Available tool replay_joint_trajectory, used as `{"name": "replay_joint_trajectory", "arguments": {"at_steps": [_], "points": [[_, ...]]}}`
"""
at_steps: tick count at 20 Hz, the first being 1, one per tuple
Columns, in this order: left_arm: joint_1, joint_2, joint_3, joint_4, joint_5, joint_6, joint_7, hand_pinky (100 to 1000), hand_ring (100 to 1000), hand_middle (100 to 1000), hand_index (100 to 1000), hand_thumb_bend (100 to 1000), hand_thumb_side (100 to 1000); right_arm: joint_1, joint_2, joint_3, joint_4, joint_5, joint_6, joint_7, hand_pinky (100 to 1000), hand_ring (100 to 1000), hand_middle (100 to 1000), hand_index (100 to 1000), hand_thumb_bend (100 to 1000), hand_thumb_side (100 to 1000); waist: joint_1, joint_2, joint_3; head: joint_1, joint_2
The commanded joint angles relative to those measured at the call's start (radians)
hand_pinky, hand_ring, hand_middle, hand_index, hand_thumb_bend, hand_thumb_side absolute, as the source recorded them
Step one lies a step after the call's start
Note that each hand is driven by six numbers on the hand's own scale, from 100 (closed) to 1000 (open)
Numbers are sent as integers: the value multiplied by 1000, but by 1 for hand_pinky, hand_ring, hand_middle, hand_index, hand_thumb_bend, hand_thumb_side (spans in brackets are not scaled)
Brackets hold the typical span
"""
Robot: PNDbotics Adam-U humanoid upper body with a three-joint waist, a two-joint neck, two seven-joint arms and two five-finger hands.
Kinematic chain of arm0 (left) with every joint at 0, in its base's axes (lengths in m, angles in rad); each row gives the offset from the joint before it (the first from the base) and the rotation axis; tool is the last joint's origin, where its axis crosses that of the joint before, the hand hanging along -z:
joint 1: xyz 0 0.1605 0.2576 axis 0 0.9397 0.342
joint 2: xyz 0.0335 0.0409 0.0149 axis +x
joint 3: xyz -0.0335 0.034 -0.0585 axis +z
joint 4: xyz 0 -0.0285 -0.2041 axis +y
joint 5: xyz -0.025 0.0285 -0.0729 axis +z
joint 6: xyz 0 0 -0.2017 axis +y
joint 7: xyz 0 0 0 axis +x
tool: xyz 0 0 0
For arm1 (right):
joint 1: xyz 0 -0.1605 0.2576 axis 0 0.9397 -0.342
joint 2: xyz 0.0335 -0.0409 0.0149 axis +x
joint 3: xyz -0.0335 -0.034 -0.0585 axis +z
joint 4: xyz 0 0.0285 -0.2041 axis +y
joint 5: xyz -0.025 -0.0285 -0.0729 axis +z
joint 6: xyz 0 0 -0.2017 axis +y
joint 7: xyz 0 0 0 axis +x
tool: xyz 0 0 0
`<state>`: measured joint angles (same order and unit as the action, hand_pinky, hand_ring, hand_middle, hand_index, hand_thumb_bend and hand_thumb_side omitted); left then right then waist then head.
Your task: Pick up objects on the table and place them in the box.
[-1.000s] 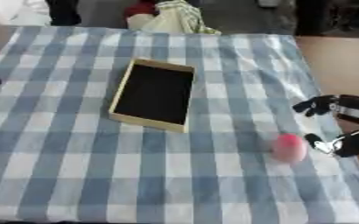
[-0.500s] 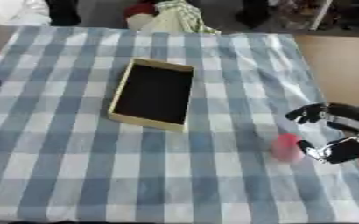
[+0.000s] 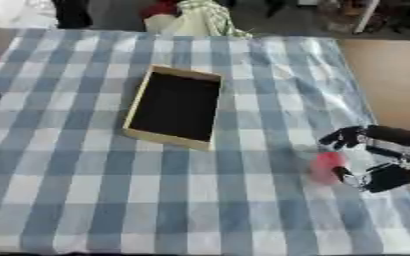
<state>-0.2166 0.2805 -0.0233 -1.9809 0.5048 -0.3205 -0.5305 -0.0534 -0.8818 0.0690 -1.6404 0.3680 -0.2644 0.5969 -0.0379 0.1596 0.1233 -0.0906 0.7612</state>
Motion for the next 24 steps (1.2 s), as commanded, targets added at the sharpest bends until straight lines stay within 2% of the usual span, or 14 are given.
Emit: {"name": "replay_joint_trajectory", "arguments": {"at_steps": [1, 5, 11, 15, 18, 20, 24], "points": [[-6, 11, -3, -19, -2, 0, -3, 681, 823, 726, 753, 100, 595, -7, -25, -7, 9, 55, -2, -5, 875, 880, 869, 939, 165, 357, 2, -10, 0, -1, 5], [-6, 10, -3, -19, -2, 0, -5, 681, 823, 725, 753, 100, 595, -5, -24, -3, 23, 122, -12, -28, 860, 868, 866, 940, 180, 318, 3, -8, -1, -2, 6], [-7, 8, -4, -19, -1, 1, -7, 681, 824, 725, 753, 100, 595, -6, -19, 8, 35, 130, -22, -15, 827, 843, 841, 927, 181, 295, 4, -7, 0, -4, 6], [-7, 7, -5, -19, -2, 2, -8, 681, 824, 724, 753, 100, 595, -11, -15, 16, 39, 128, -11, -12, 804, 816, 776, 881, 172, 317, 4, -6, 2, -7, 5], [-7, 6, -5, -19, -2, 3, -8, 681, 824, 724, 752, 100, 595, -14, -12, 16, 33, 121, 0, -25, 790, 782, 721, 830, 133, 321, 5, -6, 2, -10, 6], [-7, 6, -5, -19, -2, 3, -9, 681, 825, 724, 751, 100, 595, -15, -11, 16, 26, 116, 5, -35, 780, 763, 704, 818, 100, 312, 4, -6, 2, -9, 7], [-6, 5, -5, -19, -3, 5, -11, 681, 825, 725, 749, 100, 595, -19, -12, 9, 12, 96, 18, -64, 765, 730, 652, 779, 100, 261, 4, -7, 1, -9, 8]]}}
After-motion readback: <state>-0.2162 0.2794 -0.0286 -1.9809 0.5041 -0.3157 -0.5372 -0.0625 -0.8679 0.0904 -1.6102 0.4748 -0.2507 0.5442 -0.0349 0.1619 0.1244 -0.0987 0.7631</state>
